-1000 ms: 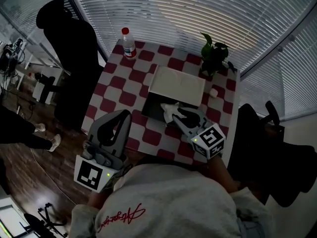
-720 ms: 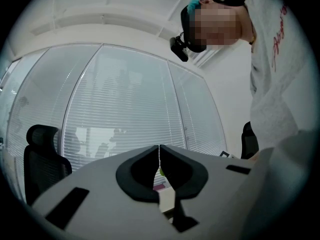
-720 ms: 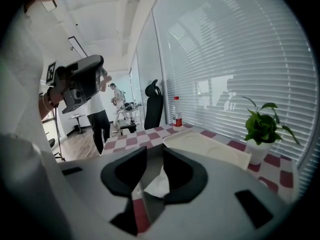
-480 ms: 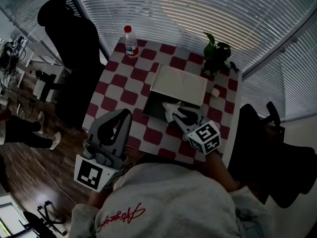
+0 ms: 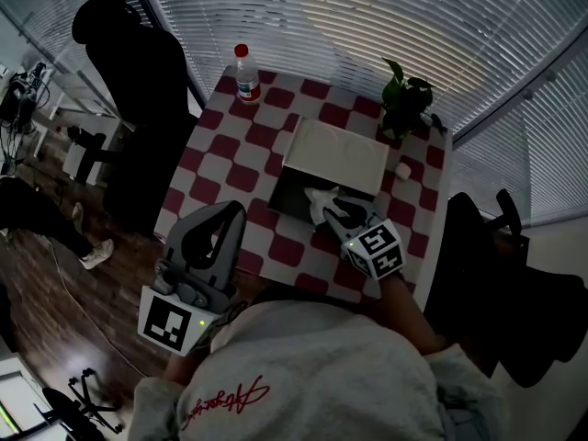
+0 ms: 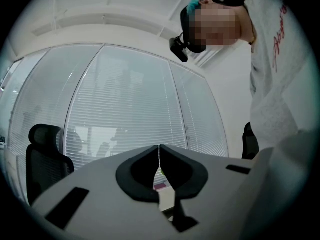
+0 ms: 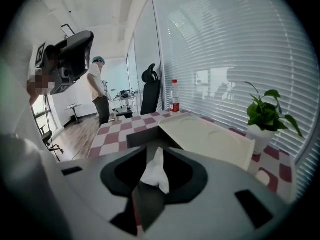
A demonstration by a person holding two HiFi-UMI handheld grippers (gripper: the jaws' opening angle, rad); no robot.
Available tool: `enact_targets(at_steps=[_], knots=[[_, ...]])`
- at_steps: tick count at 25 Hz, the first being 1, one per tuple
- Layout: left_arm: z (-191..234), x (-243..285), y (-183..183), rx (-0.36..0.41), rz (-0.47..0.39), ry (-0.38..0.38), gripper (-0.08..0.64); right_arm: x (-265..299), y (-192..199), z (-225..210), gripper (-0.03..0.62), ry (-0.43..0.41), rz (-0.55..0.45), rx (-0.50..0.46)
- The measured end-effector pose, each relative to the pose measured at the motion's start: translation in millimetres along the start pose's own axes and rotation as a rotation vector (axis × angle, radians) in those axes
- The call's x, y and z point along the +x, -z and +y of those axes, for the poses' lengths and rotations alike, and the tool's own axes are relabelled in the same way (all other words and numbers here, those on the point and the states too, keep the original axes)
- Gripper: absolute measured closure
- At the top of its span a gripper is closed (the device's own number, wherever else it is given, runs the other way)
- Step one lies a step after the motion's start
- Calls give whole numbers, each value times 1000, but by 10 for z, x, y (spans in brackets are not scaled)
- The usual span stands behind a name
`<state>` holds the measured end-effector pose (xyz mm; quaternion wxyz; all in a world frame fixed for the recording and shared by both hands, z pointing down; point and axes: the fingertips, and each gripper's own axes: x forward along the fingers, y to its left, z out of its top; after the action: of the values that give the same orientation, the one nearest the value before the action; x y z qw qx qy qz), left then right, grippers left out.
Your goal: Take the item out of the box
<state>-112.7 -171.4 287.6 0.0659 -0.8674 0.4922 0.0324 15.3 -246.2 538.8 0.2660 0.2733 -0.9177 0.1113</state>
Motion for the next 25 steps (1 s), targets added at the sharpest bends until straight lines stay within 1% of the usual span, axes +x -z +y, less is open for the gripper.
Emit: enact_targets(at_steps=[9, 13, 17, 20, 25], knots=[[32, -42, -7, 1, 3, -12, 543, 109, 98, -16, 482, 0, 51, -21], [42, -53, 1, 1, 3, -17, 543, 162, 141, -50, 482, 25, 91, -78], [50, -57, 9, 1, 6, -19, 543, 214, 137, -104, 479, 36, 102, -89], [62, -58, 14, 0, 6, -23, 543, 257, 155, -116, 475, 21, 132, -119], [73, -52, 21, -2, 6, -26, 543, 309, 221, -93, 463, -10, 217, -188]])
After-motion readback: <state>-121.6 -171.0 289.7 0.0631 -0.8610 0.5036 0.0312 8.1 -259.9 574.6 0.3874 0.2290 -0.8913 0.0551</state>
